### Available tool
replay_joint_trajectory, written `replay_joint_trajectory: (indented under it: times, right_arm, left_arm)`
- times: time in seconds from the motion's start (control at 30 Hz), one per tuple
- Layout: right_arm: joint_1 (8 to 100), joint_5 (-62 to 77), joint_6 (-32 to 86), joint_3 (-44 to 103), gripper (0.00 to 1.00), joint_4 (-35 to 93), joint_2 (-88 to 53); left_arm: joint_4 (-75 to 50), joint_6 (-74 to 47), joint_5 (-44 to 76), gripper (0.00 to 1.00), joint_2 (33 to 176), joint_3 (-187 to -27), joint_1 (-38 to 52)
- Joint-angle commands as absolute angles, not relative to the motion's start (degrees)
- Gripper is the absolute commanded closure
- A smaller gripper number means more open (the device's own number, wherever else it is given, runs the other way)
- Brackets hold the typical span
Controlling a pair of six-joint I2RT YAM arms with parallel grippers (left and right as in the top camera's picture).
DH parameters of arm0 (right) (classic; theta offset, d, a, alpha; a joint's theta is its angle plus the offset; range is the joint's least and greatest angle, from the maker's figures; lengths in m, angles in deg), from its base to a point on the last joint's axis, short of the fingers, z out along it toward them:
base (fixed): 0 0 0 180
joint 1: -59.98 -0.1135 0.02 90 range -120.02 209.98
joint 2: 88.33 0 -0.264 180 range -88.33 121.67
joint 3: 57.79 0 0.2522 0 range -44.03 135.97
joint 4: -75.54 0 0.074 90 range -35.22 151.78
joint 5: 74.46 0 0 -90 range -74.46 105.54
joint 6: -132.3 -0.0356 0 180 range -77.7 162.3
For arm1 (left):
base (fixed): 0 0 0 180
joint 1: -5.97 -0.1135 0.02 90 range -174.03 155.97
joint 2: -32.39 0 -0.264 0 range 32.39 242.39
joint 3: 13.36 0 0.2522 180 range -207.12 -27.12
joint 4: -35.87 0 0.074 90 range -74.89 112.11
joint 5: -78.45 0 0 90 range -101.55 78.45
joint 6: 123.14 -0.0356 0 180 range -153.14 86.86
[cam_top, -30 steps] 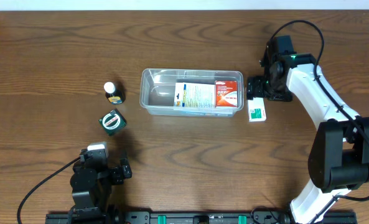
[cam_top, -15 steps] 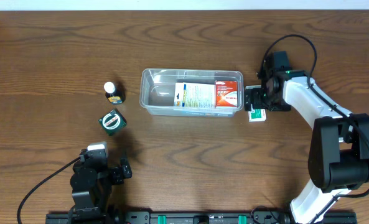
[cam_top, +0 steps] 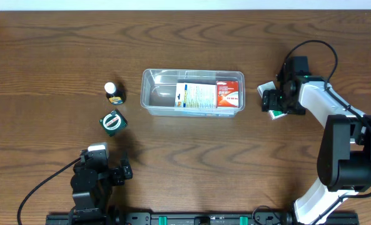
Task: Pack container
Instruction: 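Move the right gripper to the white-green box and grasp it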
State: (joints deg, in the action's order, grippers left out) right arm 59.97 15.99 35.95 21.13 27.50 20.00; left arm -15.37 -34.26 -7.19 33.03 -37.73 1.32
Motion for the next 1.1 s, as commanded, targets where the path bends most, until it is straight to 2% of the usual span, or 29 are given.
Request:
replay_joint_trajectory:
  times: [0.0, 0.37, 0.43, 0.5, 0.73, 0.9, 1.07]
  right_arm:
    - [59.05, 16.76, 42.48, 21.0, 0.11, 29.27, 19.7]
    - [58.87, 15.9, 55.23, 20.98, 0.11, 34.12, 20.7]
    - [58.83, 13.78, 56.69, 20.98, 0.16, 33.93, 21.73]
    - [58.83, 12.84, 56.03, 20.98, 0.25, 33.64, 23.02]
    - [58.85, 12.74, 50.0, 21.26, 0.34, 33.45, 23.28]
    - [58.83, 12.76, 45.87, 21.33, 0.48, 32.75, 21.32]
    - [58.81, 12.71, 44.43, 21.44, 0.54, 31.68, 17.99]
  left_arm:
    - [-15.37, -34.39, -6.77, 0.02, 32.88, -37.84, 1.39]
    - [-15.37, -34.39, -6.77, 0.02, 32.88, -37.84, 1.39]
    - [-15.37, -34.39, -6.77, 0.02, 32.88, -37.84, 1.39]
    - [-15.37, -34.39, -6.77, 0.02, 32.88, -37.84, 1.39]
    - [-15.37, -34.39, -6.77, 0.02, 32.88, -37.84, 1.39]
    - [-15.37, -34.39, -6.77, 0.02, 32.88, -37.84, 1.39]
    - [-15.37, -34.39, -6.77, 0.02, 32.88, -37.84, 1.39]
